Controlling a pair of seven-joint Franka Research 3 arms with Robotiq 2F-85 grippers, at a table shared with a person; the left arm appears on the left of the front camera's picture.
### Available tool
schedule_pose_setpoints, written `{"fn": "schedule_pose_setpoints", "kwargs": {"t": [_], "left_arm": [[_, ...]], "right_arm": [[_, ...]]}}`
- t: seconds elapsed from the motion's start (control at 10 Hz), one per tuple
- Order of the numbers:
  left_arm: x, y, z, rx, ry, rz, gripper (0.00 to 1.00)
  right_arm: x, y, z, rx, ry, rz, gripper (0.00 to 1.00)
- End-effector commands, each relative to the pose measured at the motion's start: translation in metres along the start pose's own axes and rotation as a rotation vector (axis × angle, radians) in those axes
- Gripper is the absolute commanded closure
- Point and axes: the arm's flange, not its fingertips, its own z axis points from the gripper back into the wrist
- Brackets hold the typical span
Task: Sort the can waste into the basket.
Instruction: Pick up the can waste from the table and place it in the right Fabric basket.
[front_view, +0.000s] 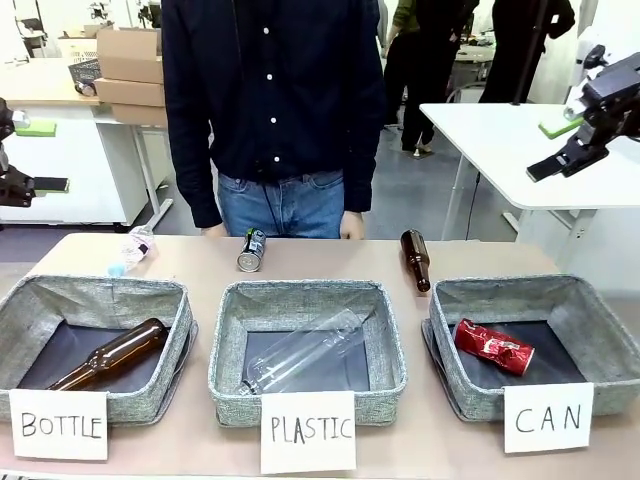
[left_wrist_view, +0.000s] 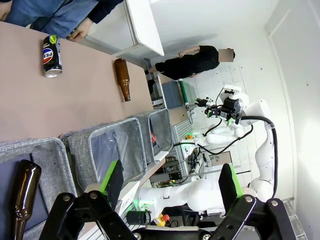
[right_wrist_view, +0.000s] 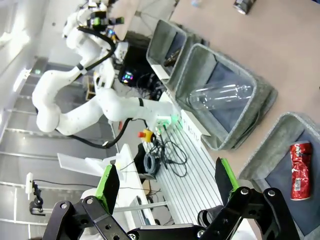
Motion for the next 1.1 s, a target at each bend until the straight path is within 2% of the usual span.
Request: {"fn": "schedule_pose_setpoints", "kwargs": {"t": [0.0,0.1,0.2,0.3,0.4,0.5,0.7,0.8,1.0], "left_arm": [[0.001,-0.001,-0.002,-0.026,-0.014,-0.021,0.0],[0.0,0.0,0.0,0.0,0.0,0.0,0.0],[0.018,-0.017,-0.038,0.177,0.099,-0.021,0.0],[0.04,-0.022,-0.083,0.374,0.102,-0.002,0.0],[0.057,-0.018,-0.134,0.548,0.148,-0.016,0.0],[0.07,-0.008,-0.174,0.677,0.154,-0.034,0.0],[0.081,0.019,-0.242,0.841,0.18,-0.064,0.0],[0.079,0.043,-0.288,0.955,0.1,-0.113,0.0],[0.078,0.074,-0.332,1.021,0.042,-0.128,0.0]], "right_arm": [[-0.002,-0.001,0.002,-0.003,0.014,0.017,0.0],[-0.002,-0.001,0.002,-0.003,0.014,0.017,0.0],[-0.002,-0.001,0.002,-0.003,0.014,0.017,0.0],[-0.002,-0.001,0.002,-0.003,0.014,0.017,0.0],[-0.002,-0.001,0.002,-0.003,0.014,0.017,0.0],[-0.002,-0.001,0.002,-0.003,0.014,0.017,0.0],[-0.002,-0.001,0.002,-0.003,0.014,0.017,0.0],[-0.002,-0.001,0.002,-0.003,0.014,0.017,0.0],[-0.002,-0.001,0.002,-0.003,0.014,0.017,0.0]]}}
